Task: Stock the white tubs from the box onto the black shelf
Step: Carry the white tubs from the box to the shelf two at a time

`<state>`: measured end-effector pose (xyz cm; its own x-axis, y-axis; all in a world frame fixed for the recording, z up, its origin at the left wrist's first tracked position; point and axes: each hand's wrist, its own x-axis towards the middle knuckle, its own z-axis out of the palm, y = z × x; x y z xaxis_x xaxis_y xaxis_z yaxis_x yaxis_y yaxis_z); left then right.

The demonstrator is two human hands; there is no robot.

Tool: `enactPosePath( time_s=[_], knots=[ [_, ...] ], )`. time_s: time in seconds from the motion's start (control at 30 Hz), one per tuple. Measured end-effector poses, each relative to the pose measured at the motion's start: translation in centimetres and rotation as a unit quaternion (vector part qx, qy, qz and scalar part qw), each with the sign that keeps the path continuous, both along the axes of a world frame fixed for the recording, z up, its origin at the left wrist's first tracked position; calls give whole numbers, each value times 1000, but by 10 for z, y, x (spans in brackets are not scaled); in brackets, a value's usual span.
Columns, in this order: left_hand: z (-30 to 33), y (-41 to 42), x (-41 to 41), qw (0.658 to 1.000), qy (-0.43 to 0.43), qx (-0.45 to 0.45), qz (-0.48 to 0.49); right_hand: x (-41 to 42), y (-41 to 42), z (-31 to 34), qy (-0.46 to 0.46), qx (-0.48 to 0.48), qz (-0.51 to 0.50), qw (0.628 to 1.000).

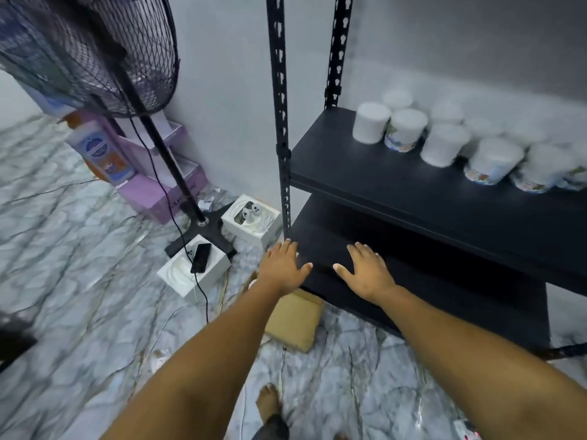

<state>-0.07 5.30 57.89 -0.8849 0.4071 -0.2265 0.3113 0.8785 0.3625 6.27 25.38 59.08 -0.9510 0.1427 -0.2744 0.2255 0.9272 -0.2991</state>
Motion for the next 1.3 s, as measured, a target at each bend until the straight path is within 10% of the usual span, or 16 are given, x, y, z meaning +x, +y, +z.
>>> enactPosePath(
  time_s=[0.4,0.97,1.3],
  knots=[
    [-126,-125,-58,993,-67,-32,90,-103,-120,-126,-93,-49,93,990],
    [-563,-173,-123,983,-42,-33,174,-236,-164,-566,-13,-87,236,968],
    [-680,-172,-129,987,-49,24,149,-280,-173,-703,-13,-72,292,953]
  ],
)
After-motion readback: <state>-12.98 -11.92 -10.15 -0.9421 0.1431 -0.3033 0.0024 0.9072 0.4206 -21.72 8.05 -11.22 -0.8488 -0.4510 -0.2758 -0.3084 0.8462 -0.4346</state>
